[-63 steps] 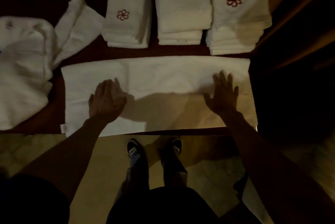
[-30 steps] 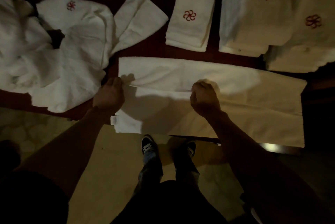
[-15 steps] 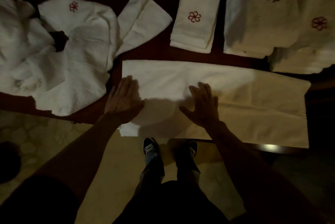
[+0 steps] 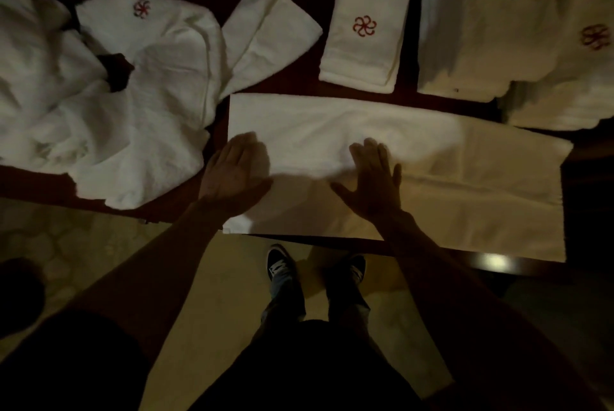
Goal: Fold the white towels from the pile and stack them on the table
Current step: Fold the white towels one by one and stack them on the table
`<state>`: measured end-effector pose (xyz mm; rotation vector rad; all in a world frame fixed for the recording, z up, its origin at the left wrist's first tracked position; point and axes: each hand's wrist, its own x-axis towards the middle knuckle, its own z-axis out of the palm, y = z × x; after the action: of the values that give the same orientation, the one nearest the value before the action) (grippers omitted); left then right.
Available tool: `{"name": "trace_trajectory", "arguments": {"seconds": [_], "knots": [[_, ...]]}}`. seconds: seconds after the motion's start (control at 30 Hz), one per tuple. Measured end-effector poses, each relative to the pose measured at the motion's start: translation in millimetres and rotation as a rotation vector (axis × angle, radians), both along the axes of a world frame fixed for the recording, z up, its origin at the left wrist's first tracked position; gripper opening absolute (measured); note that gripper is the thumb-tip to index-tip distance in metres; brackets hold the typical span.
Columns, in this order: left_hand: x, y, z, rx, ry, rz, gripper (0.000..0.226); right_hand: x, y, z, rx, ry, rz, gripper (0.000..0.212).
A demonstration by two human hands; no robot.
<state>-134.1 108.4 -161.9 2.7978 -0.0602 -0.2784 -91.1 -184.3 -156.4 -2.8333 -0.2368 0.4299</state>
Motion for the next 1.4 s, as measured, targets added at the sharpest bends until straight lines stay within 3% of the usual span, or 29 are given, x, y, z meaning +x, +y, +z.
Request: {"name": "trace_trajectory", "arguments": {"seconds": [0.2, 0.37, 0.47, 0.63, 0.7, 0.77, 0.83, 0.93, 1.07, 1.2, 1.4], "knots": [[-44.0, 10.2, 0.1, -0.044, -0.017, -0.061, 0.092, -34.9, 1.4, 0.1, 0.109, -0.101, 0.191, 0.075], [-72.4, 26.1, 3.3, -0.026, 0.035, -0.133, 0.085, -59.2, -1.8, -1.3, 0.071, -0.017, 0.36, 0.076], [-81.6, 38.3, 0.9, -0.06, 0.073, -0.174, 0.068, -71.4, -5.5, -1.2, 0.072, 0.034, 0.385, 0.072], [-75.9, 45.6, 5.3, -0.129, 0.137, -0.158, 0.038, -74.7, 0.5, 6.9, 0.132, -0.06, 0.39, 0.024], [-70.5, 47.1, 9.1, -0.222, 0.144, -0.106, 0.031, -72.2, 1.6, 8.0, 0.108, -0.078, 0.402, 0.028], [-62.1, 43.2, 20.6, -0.258, 0.089, -0.051, 0.044, -70.4, 3.9, 7.9, 0.039, -0.029, 0.429, 0.046], [-53.6, 35.4, 32.7, -0.263, 0.002, -0.033, 0.033, -69.9, 7.8, 8.3, -0.019, -0.008, 0.438, 0.055], [-43.4, 27.3, 38.1, -0.258, -0.069, 0.013, 0.025, -67.3, 12.1, 9.8, 0.026, -0.057, 0.379, 0.037], [-30.0, 27.0, 40.1, -0.27, -0.127, 0.092, 0.03, -45.5, 16.5, 32.1, 0.116, 0.01, 0.157, 0.051], [-7.1, 27.9, 45.0, -0.293, -0.164, 0.205, 0.038, -8.5, 23.0, 52.1, 0.256, 0.01, 0.019, 0.013], [29.0, 22.4, 53.2, -0.319, -0.206, 0.329, 0.04, 35.9, 28.4, 69.7, 0.287, -0.033, -0.021, 0.008]]}}
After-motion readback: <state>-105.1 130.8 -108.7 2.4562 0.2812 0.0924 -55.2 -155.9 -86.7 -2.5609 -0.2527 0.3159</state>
